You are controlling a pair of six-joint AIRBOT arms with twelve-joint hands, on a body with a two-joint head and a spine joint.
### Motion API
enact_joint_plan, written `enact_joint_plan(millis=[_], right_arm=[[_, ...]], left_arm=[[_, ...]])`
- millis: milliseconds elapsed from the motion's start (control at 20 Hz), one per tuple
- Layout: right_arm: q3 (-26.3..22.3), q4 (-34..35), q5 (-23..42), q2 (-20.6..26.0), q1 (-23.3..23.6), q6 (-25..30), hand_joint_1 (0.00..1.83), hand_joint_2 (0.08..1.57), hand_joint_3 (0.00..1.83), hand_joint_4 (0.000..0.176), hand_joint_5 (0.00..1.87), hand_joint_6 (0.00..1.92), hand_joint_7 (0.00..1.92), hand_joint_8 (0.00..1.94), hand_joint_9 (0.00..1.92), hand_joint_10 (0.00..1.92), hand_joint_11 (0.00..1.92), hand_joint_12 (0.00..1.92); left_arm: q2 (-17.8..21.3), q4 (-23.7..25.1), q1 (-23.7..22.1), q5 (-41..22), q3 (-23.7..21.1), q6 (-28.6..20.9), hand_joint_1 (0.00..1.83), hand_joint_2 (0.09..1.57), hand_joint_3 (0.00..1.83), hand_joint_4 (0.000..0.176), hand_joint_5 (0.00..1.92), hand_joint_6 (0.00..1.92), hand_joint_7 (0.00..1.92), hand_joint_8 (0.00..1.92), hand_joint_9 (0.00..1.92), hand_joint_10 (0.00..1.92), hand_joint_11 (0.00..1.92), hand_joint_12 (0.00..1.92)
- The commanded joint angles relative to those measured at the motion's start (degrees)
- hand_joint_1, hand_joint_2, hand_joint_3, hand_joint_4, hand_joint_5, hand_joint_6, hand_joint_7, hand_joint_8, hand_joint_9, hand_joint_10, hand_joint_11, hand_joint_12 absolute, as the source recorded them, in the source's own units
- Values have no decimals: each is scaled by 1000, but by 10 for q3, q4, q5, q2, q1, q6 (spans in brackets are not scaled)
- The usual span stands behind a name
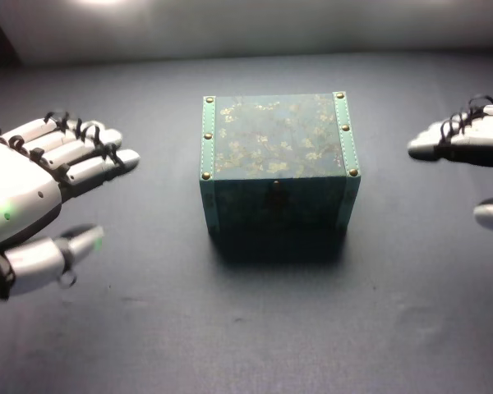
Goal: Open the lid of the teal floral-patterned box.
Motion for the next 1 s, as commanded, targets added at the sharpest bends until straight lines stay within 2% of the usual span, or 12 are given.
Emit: enact_joint_plan(millis=[0, 250, 350, 550, 650, 700, 750, 800, 850, 900, 950], right_arm=[[3, 26, 61, 1, 7, 4, 492, 1468, 9, 0, 141, 4, 127, 4, 106, 7, 18, 317], [8, 7, 45, -6, 17, 10, 564, 1472, 4, 0, 146, 3, 112, 1, 87, 0, 3, 300], [16, -16, 27, -14, 32, 18, 519, 1487, 5, 0, 156, 2, 129, 3, 82, 1, 0, 298], [26, -57, -18, -22, 58, 21, 318, 1546, 10, 0, 83, 2, 69, 3, 1, 0, 0, 61], [30, -66, -31, -24, 63, 22, 275, 1551, 6, 0, 94, 4, 81, 5, 0, 0, 14, 64], [33, -71, -37, -26, 66, 24, 276, 1554, 7, 0, 98, 5, 88, 8, 0, 0, 14, 65], [35, -75, -41, -28, 68, 25, 243, 1561, 6, 0, 65, 1, 56, 2, 0, 0, 6, 67], [39, -84, -47, -32, 70, 29, 240, 1566, 7, 0, 63, 2, 53, 2, 0, 0, 5, 69], [42, -89, -50, -35, 71, 32, 241, 1566, 7, 0, 71, 6, 54, 3, 0, 0, 12, 74], [46, -99, -55, -40, 74, 39, 193, 1549, 1, 0, 98, 8, 74, 5, 15, 3, 29, 89], [49, -107, -59, -44, 76, 44, 156, 1541, 0, 0, 104, 5, 80, 3, 18, 2, 34, 102]], left_arm=[[-2, -1, -7, -66, 4, -5, 0, 1571, 121, 0, 111, 13, 14, 5, 0, 0, 0, 0], [-8, 8, -17, -45, 13, -9, 0, 1571, 181, 0, 117, 6, 28, 8, 4, 1, 11, 5], [-17, 15, -30, -21, 24, -9, 0, 1571, 163, 0, 74, 0, 10, 1, 2, 0, 3, 1], [-41, 32, -65, 38, 50, -9, 2, 1571, 244, 0, 4, 0, 0, 0, 0, 0, 14, 6], [-56, 47, -82, 76, 64, -9, 83, 1571, 212, 0, 0, 0, 0, 0, 48, 6, 72, 30], [-65, 55, -92, 100, 74, -9, 51, 1571, 194, 0, 0, 0, 3, 0, 68, 4, 113, 49], [-71, 59, -97, 112, 80, -9, 9, 1571, 140, 7, 23, 1, 166, 7, 257, 20, 299, 179], [-78, 67, -106, 131, 87, -9, 1, 1571, 104, 43, 9, 0, 175, 1, 290, 6, 264, 280], [-82, 72, -110, 142, 91, -9, 0, 1571, 100, 44, 10, 1, 100, 0, 193, 0, 169, 260], [-87, 84, -118, 159, 94, -9, 0, 1571, 97, 76, 1, 0, 58, 0, 141, 0, 56, 214], [-89, 91, -122, 166, 95, -9, 0, 1571, 82, 65, 0, 0, 25, 0, 95, 0, 30, 141]])
